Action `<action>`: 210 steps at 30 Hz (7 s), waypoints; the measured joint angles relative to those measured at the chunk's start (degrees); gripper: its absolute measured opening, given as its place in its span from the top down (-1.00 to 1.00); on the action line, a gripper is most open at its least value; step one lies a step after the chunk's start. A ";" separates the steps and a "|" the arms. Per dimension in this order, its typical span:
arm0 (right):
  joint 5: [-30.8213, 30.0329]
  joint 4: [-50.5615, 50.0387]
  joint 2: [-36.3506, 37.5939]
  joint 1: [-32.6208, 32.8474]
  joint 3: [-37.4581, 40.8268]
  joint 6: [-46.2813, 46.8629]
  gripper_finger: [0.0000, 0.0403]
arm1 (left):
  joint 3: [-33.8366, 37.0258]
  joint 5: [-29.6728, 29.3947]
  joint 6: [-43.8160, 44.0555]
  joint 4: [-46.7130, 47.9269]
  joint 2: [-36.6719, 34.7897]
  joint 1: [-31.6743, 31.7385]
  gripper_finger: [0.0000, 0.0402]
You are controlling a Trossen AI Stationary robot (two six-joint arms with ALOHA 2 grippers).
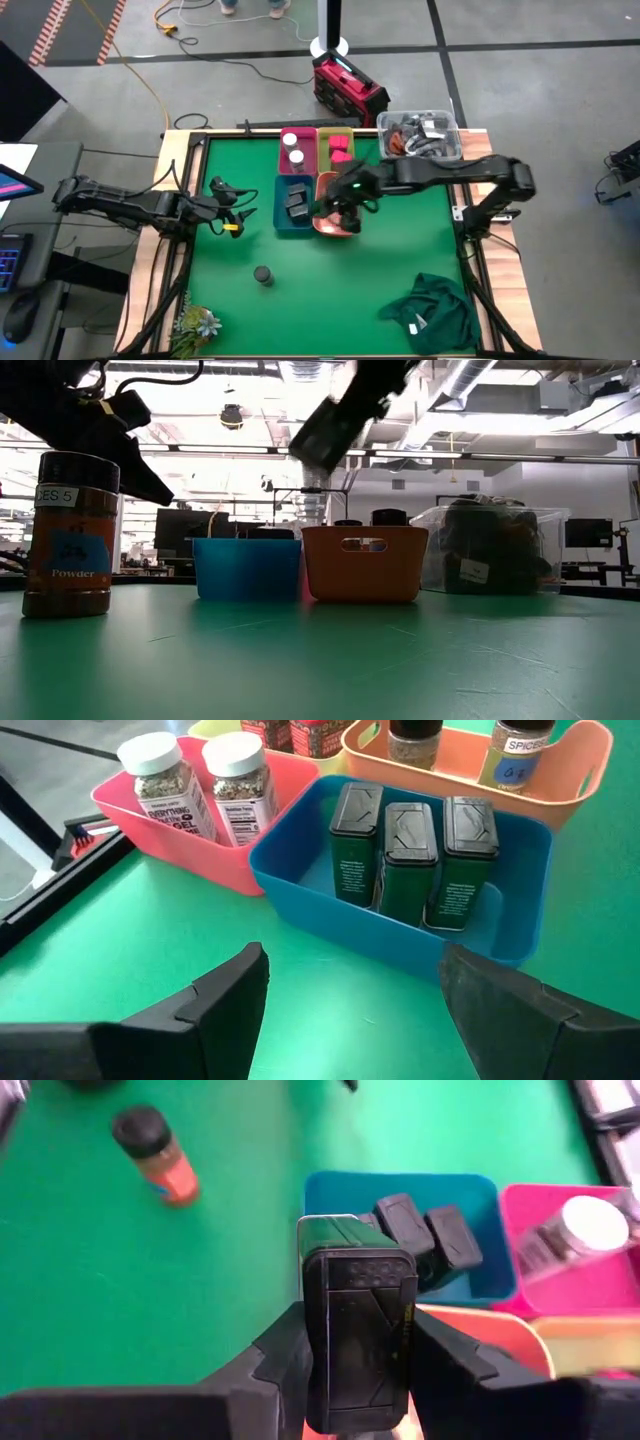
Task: Sort spices by type
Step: Put the black seasoning can into the blue tray, then put the black seasoning bottle into the orange tray, then return to Home Position
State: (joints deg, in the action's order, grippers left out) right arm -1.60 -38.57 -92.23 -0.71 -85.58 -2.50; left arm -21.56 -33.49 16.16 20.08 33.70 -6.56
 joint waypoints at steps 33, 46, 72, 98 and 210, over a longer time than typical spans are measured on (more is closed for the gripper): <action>-5.87 -8.32 -26.33 0.15 -23.84 -20.39 0.21 | -0.02 4.47 1.46 -0.28 -0.02 0.00 -0.40; -5.82 -10.73 -29.99 0.33 -23.76 -20.43 0.20 | -0.13 4.43 1.48 -0.26 -0.09 -0.01 -0.40; -10.41 -24.55 -30.77 0.05 -32.76 -14.95 -0.29 | -0.94 24.91 -4.97 -11.35 -0.13 -4.38 -0.40; -25.13 -14.43 2.71 1.53 -0.17 5.39 -0.29 | -24.19 13.48 4.76 2.16 34.33 -27.94 -0.40; -46.24 -22.42 7.68 12.35 11.85 18.63 -0.29 | -54.72 37.70 -26.01 0.90 68.40 14.20 -0.24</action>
State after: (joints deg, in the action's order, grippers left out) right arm -47.83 -60.99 -84.55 11.64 -73.73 16.13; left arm -76.29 4.21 -9.84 20.97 102.10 7.64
